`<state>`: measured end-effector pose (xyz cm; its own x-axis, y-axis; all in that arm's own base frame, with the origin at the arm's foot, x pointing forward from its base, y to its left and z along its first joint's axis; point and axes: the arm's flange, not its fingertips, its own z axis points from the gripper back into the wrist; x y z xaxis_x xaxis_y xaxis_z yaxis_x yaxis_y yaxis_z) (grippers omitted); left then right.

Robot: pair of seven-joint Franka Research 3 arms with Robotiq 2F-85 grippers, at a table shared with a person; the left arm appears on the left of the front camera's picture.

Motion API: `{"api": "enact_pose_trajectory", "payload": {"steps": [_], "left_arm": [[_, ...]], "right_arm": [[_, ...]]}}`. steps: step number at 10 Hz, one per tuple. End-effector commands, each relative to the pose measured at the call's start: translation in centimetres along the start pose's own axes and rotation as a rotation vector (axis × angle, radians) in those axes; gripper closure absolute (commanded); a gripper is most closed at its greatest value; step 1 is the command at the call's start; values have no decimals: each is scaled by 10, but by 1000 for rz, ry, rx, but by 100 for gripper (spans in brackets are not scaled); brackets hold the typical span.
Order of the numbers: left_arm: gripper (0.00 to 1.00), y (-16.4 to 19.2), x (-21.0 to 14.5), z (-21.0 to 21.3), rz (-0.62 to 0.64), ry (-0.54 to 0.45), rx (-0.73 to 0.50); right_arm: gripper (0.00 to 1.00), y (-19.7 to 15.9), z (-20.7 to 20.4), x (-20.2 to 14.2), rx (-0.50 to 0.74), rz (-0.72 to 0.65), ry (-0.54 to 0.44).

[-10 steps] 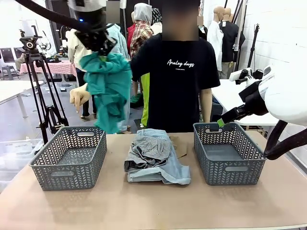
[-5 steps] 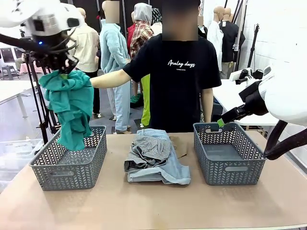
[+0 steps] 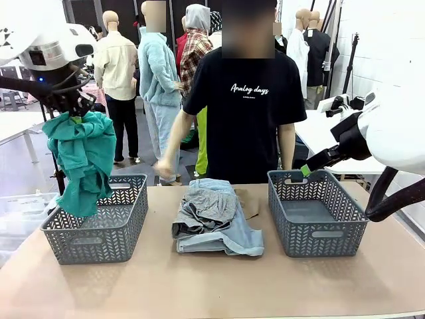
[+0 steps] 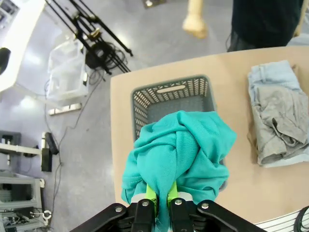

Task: Sort the tops and bottoms.
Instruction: Sort the clothes according to human instructions.

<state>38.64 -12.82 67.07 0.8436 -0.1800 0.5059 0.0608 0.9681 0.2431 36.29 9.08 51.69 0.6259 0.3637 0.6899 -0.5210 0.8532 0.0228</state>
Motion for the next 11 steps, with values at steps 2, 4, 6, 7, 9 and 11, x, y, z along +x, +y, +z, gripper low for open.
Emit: {"api": "enact_pose_trajectory", "payload": {"steps": [2, 4, 6, 7, 9, 11], "left_arm": [[100, 1, 8, 6, -8, -1, 11], [100, 1, 3, -16, 5, 30, -55], [100, 21, -1, -55, 44, 31, -76], [100, 38, -6, -84, 49, 51, -96], [100, 58, -23, -136, 92, 111, -203], [100, 68, -42, -179, 101, 171, -274]], "right_arm": [[0, -1, -2, 0, 12, 1, -7], [0, -1, -2, 0, 12, 1, -7], [0, -1, -2, 0, 12, 1, -7], [0, -1, -2, 0, 12, 1, -7], [0, -1, -2, 0, 12, 1, -7], [0, -1, -2, 0, 12, 1, -7]]}}
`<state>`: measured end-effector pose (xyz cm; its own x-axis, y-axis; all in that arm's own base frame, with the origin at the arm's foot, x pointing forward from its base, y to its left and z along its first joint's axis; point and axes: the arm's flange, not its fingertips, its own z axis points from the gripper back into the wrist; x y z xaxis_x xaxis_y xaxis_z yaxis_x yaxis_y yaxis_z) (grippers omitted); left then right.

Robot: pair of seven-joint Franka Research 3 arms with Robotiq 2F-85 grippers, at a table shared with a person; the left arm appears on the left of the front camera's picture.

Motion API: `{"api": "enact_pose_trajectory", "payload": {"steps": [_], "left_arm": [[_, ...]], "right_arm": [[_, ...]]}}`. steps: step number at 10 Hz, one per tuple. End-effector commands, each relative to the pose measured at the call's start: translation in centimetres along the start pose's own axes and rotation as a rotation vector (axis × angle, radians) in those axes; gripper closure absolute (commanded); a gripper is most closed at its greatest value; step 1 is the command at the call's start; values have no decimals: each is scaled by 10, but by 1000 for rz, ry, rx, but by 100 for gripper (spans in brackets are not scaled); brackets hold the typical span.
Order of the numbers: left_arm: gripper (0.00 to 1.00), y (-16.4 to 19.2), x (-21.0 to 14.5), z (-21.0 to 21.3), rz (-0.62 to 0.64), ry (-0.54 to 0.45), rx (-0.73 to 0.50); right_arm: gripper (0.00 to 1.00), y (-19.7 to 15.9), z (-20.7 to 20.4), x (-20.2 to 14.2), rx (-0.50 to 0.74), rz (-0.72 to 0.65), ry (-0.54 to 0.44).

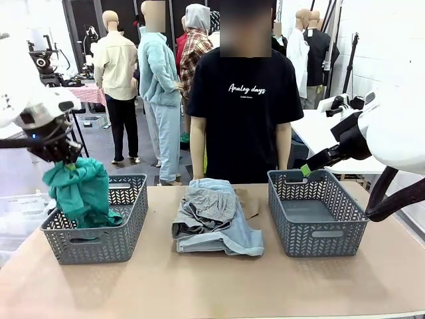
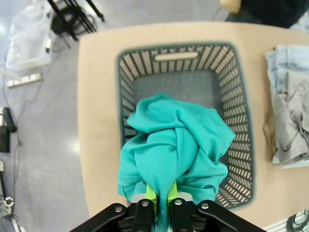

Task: Sort the tops and bottoms.
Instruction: Sort the clothes according to human instructions.

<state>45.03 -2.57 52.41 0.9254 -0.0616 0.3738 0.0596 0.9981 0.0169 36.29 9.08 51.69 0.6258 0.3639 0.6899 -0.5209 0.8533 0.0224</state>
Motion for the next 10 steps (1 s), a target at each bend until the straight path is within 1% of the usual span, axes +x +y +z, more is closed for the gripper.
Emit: {"api": "enact_pose_trajectory", "payload": {"steps": [1, 4, 7, 8, 10], "left_arm": [[100, -3, -5, -24, -17, 19, -131], [100, -25, 10, -50, -84, 27, -165], [100, -38, 18, -76, -118, 108, -71], [100, -35, 21, -82, -119, 119, -45], [100, -30, 29, -91, -123, 103, -16]], "right_arm": [[0, -1, -2, 0, 13, 1, -7], [0, -1, -2, 0, 13, 1, -7], [0, -1, -2, 0, 13, 1, -7], [0, -1, -2, 0, 13, 1, -7], [0, -1, -2, 0, 13, 1, -7]]}}
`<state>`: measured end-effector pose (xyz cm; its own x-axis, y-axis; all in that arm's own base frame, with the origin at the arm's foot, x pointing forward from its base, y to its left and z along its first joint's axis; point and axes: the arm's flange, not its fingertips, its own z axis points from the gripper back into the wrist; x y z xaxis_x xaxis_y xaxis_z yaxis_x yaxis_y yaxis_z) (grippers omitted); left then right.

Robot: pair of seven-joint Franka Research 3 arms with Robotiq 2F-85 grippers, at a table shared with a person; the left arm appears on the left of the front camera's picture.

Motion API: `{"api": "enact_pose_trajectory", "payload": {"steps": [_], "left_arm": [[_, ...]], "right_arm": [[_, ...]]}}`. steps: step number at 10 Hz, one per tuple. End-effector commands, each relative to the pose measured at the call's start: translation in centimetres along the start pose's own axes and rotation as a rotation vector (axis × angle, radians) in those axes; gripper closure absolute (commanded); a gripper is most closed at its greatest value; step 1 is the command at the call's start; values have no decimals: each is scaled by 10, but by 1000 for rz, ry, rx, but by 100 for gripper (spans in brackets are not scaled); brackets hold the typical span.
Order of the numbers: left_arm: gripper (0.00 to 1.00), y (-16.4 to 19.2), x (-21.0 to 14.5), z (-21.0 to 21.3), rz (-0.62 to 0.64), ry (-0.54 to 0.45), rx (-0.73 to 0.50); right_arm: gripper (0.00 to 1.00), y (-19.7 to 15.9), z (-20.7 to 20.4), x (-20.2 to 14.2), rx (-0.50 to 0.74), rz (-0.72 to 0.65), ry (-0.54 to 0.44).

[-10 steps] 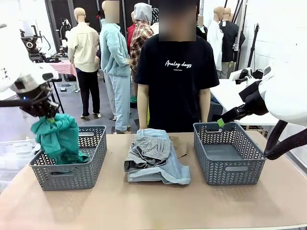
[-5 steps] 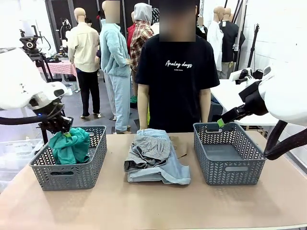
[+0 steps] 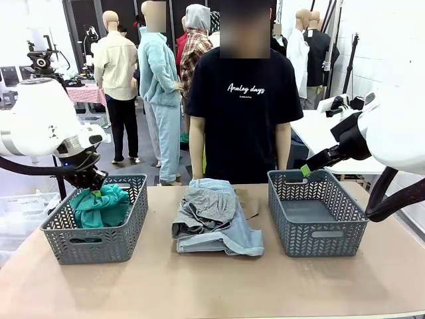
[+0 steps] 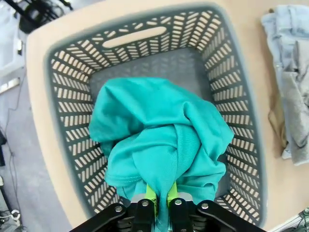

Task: Sort the tops and bottoms.
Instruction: Sort the clothes according to human instructions.

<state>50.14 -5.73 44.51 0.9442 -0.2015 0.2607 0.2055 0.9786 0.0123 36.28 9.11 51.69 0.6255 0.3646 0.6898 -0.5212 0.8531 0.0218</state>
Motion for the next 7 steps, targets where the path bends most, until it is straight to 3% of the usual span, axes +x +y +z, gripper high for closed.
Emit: {"api": "enact_pose_trajectory", "payload": {"steps": [1, 5, 6, 7], "left_arm": [[100, 4, 14, 0, 14, -7, 42], [100, 4, 19, -14, 6, 10, 4], [88, 5, 20, -16, 15, 16, -15], [68, 5, 20, -17, 14, 17, -22]], "right_arm": [[0, -1, -2, 0, 13, 0, -7], [0, -1, -2, 0, 13, 0, -7], [0, -1, -2, 0, 13, 0, -7], [0, -1, -2, 0, 13, 0, -7]]}}
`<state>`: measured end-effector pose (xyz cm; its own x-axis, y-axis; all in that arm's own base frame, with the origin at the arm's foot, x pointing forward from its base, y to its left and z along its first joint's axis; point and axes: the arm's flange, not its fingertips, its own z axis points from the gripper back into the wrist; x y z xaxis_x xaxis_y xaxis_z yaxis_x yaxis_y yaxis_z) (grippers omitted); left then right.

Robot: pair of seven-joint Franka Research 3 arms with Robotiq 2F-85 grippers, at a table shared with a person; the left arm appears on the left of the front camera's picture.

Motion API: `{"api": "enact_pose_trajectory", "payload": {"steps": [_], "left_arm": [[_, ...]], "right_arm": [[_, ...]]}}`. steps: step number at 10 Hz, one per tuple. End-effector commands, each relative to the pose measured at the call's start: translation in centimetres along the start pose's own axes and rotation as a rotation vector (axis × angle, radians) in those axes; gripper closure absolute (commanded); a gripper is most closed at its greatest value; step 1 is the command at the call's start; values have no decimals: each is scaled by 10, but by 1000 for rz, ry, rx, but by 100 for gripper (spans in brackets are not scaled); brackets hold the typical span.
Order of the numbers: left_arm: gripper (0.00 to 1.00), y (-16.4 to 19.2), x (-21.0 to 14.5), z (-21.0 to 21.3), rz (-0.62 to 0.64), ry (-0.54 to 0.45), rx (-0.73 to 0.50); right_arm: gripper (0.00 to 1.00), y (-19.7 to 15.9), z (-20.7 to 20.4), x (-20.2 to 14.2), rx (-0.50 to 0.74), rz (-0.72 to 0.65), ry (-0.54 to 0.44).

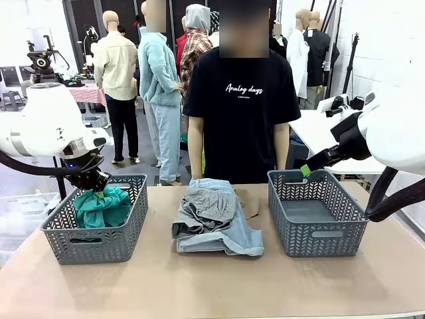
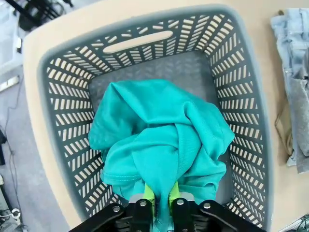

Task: Sort the tops and bottoms.
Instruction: Sort the clothes according to human instructions.

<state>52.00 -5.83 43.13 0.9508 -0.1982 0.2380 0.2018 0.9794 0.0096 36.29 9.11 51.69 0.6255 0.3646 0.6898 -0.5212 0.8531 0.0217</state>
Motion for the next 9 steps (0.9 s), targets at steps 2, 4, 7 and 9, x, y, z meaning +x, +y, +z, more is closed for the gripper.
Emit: {"api": "enact_pose_trajectory", "payload": {"steps": [2, 4, 7, 9], "left_arm": [[29, 0, 5, 8, 20, -24, -30], [9, 0, 1, 1, 12, -5, -12], [9, 0, 1, 1, 12, -5, -12], [9, 0, 1, 1, 12, -5, -12]], "right_arm": [[0, -1, -2, 0, 13, 0, -7], [0, -1, -2, 0, 13, 0, -7], [0, -1, -2, 0, 13, 0, -7], [0, -1, -2, 0, 13, 0, -7]]}}
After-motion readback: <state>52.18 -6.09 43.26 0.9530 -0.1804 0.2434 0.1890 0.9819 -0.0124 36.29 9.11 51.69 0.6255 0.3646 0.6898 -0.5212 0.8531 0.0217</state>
